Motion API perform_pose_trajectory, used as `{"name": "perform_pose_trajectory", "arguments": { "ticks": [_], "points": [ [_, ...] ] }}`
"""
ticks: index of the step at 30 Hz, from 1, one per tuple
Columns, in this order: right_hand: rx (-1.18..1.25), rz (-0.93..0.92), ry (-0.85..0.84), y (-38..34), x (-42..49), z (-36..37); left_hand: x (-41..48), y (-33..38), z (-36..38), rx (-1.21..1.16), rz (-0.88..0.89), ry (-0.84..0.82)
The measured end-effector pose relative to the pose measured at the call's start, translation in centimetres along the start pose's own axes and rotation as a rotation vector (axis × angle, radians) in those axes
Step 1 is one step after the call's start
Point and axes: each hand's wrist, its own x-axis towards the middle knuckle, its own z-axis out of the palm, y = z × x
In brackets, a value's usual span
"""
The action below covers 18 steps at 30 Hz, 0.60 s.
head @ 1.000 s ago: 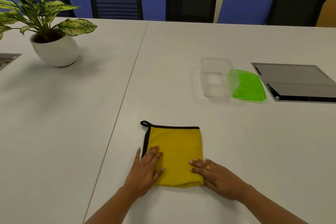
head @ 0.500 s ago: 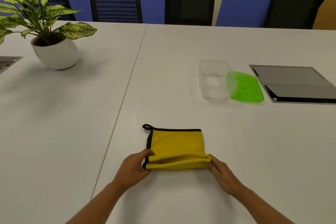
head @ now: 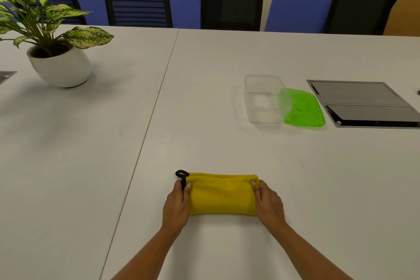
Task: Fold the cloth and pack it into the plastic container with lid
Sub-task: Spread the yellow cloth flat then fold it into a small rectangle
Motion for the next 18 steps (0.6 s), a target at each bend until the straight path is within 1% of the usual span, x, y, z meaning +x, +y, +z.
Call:
{"name": "perform_pose_trajectory", "arguments": {
  "ticks": [4, 8, 11, 16, 18],
  "points": [
    [-0.124, 0.062, 0.035, -0.3, 0.2, 0.9, 0.4, 0.1, 0.6, 0.22, -0.077, 0.086],
    [-0.155, 0.107, 0.068, -0.5, 0.3, 1.5, 0.7, 0.2, 1.0, 0.338, -0.128, 0.125],
    [-0.143, 0.13, 0.095, -0.5, 0.6, 1.7, 0.7, 0.2, 1.1, 0.386, -0.141, 0.162],
    [-0.149, 0.146, 0.19, -0.4, 0.2, 2.5, 0.0, 0.4, 1.7, 0.351, -0.173, 0.257],
    [-0.135, 0.128, 0.248, -0.8, 0.0, 2.9, -0.3, 0.5, 1.9, 0.393, -0.132, 0.287]
  ]
}}
